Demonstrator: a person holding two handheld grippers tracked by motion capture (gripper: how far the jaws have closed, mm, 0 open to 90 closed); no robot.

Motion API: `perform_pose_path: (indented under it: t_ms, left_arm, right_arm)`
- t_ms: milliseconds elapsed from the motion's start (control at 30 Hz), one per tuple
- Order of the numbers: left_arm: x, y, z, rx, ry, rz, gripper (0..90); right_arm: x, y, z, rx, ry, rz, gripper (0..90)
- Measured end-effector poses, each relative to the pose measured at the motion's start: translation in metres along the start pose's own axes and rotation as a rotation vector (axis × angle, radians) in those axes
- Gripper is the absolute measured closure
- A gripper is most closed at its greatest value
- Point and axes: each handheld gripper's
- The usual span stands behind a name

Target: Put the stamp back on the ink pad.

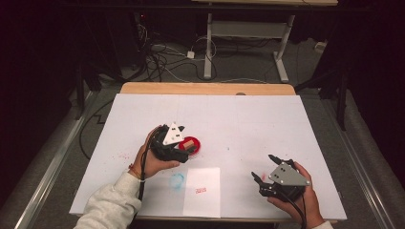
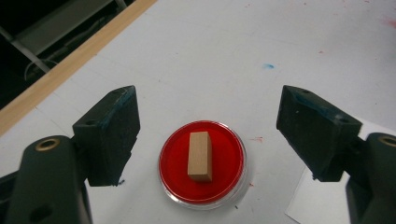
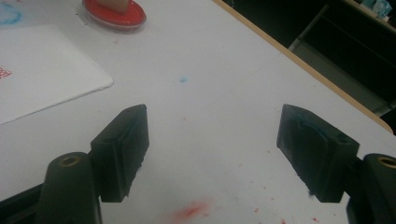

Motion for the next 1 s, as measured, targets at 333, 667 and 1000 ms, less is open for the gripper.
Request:
perform_pose_path:
  t_ms: [333,667,1000]
  left_arm:
    - [-0.021,0.027,0.006,0.046,-0.052,0.066,18.6]
    - [-0.057,0.046,0.011,0.115,-0.062,0.063,18.7]
    - [-0.102,0.071,0.011,0.141,0.003,0.0,18.7]
  right_arm:
    - [0.001,0.0,0.0,0.005,-0.009,0.012,25.5]
    - [0.0,0.002,-0.001,0.008,-0.011,0.023,25.5]
    - [-0.001,0.003,-0.002,0.005,-0.012,0.021,25.3]
Point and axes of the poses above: each handheld gripper's, and its own axes: y roughly backward along the jaws, x roughly out of its top, z roughly to its right, and after that the axes turned 10 degrees about x, right-handed
